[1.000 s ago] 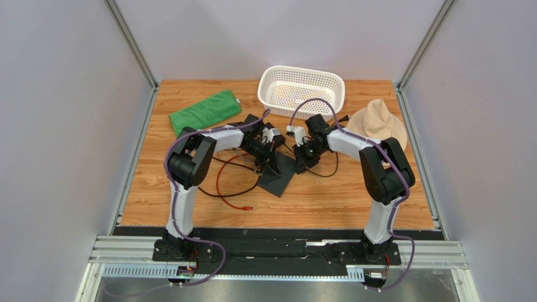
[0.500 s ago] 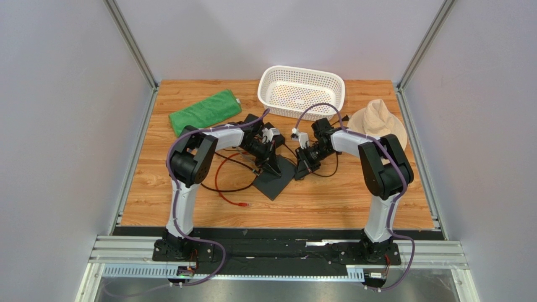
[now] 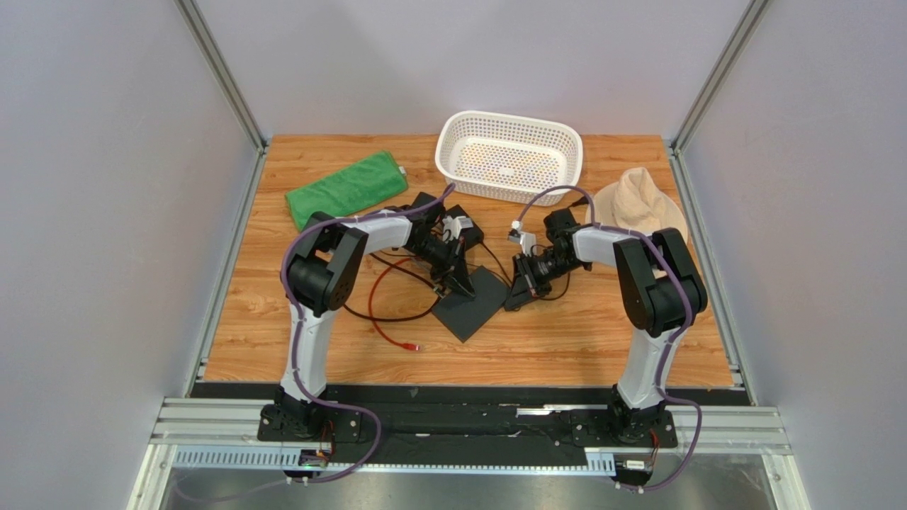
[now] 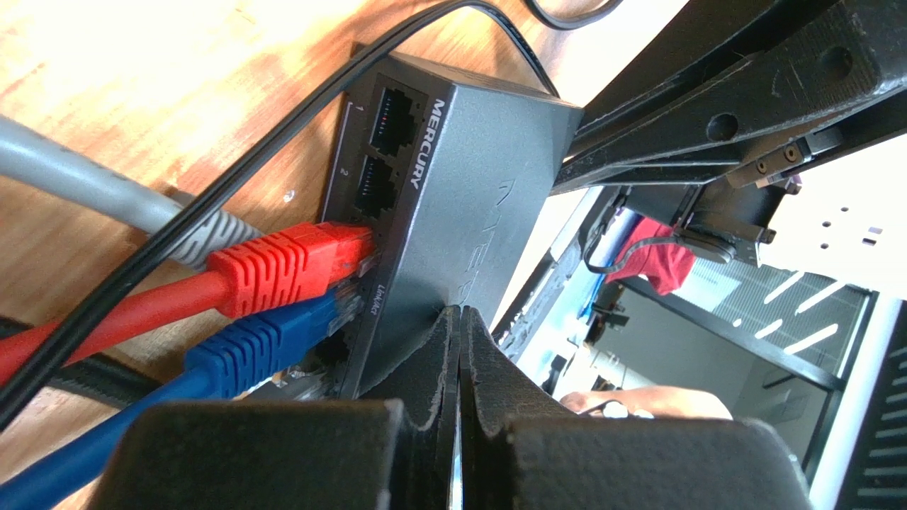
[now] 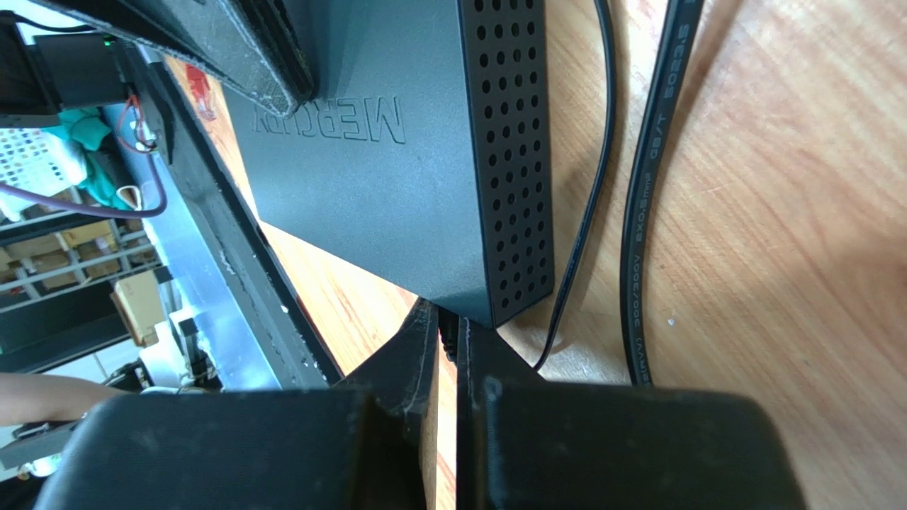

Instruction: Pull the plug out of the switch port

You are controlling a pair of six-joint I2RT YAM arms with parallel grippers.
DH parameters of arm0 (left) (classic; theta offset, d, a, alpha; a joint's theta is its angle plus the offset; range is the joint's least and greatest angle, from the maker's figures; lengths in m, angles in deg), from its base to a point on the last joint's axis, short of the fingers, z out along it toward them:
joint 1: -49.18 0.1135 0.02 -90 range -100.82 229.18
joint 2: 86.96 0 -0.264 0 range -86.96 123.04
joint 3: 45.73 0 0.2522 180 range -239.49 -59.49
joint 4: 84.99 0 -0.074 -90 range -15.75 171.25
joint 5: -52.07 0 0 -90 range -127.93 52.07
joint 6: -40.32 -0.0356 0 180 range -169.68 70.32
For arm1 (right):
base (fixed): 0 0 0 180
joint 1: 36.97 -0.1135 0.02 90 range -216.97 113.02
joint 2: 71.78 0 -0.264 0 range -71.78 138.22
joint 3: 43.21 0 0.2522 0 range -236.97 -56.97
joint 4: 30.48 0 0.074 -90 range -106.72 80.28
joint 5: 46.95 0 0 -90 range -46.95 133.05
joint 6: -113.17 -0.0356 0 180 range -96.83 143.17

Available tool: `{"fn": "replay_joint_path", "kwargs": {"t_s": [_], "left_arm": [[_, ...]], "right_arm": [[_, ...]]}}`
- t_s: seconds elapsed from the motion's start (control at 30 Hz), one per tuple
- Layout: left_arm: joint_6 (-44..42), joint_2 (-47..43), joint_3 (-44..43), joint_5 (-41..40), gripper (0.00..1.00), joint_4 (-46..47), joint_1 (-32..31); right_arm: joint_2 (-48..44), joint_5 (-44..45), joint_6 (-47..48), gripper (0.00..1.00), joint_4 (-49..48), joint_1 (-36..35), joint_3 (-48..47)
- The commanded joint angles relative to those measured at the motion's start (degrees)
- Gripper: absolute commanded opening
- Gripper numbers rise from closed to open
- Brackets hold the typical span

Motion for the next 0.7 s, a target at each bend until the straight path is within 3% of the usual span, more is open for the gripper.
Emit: {"fn": "replay_joint_path", "kwargs": {"t_s": [0.0, 0.13, 0.27, 0.47, 0.67], "left_arm": [[-3.4, 3.7, 1.5, -16.4, 0.0, 0.4, 0.6], [-3.9, 3.9, 1.1, -16.2, 0.0, 0.0, 0.0], [-4.3, 3.8, 1.5, -16.7, 0.0, -0.1, -0.4], [-6.9, 3.1, 0.7, -19.9, 0.0, -1.9, -1.3], [-11.3, -2.4, -3.0, -15.4, 0.0, -3.0, -5.0]], "right_arm": [[1.4, -4.9, 1.3, 0.0, 9.5, 1.0, 0.2], [0.0, -9.3, -1.7, 0.0, 2.6, 1.0, 4.4], [-5.2, -6.4, -11.3, 0.0, -8.7, 1.0, 11.2], [-5.9, -5.4, -8.5, 0.01, -3.7, 1.0, 10.3], [-3.3, -5.5, -4.9, 0.0, -0.1, 1.6, 7.0]]}}
